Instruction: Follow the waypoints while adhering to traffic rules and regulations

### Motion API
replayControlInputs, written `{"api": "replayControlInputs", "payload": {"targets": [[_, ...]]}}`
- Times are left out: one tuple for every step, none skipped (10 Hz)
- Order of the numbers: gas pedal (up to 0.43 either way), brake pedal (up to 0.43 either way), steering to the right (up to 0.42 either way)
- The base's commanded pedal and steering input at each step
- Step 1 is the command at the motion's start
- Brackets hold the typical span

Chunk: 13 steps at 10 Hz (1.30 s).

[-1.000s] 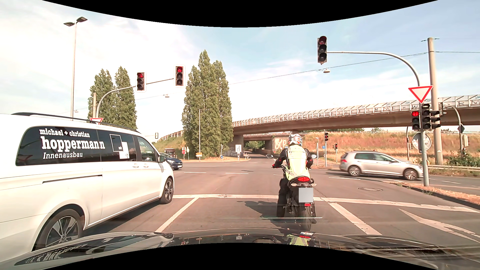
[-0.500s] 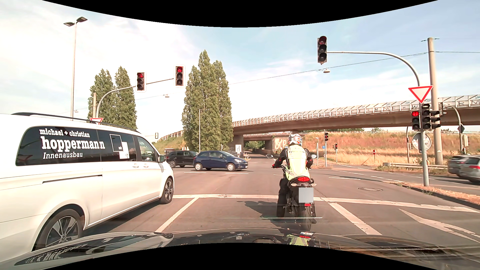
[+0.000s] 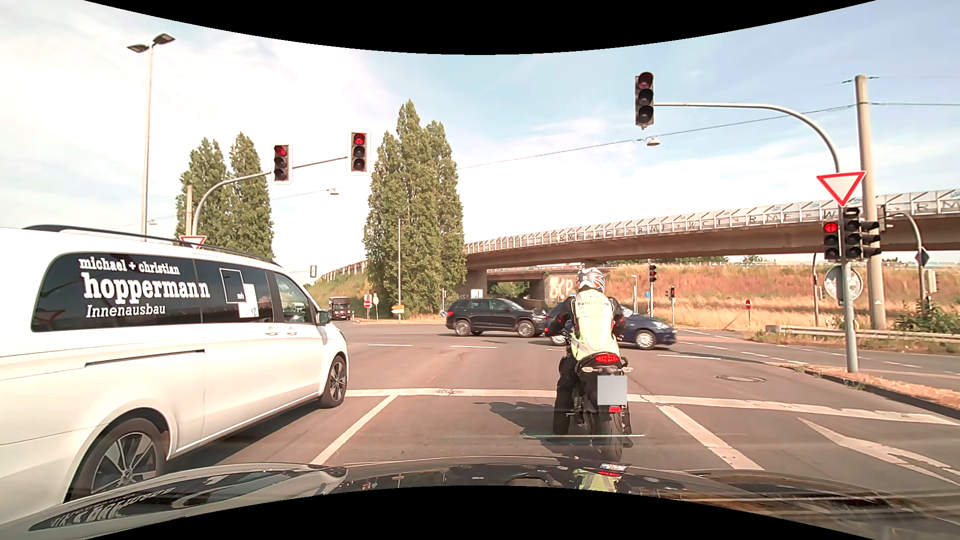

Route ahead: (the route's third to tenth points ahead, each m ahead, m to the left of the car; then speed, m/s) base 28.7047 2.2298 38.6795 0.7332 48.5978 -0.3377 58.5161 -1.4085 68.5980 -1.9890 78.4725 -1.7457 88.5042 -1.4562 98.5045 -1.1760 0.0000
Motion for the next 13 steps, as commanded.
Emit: {"api": "replayControlInputs", "payload": {"targets": [[0.000, 0.000, 0.124], [0.000, 0.000, 0.124], [0.000, 0.000, 0.124], [0.000, 0.000, 0.124], [0.000, 0.000, 0.124], [0.000, 0.000, 0.124], [0.000, 0.000, 0.124], [0.000, 0.000, 0.124], [0.000, 0.000, 0.124], [0.000, 0.000, 0.124], [0.000, 0.000, 0.124], [0.000, 0.000, 0.124], [0.000, 0.000, 0.124]]}}
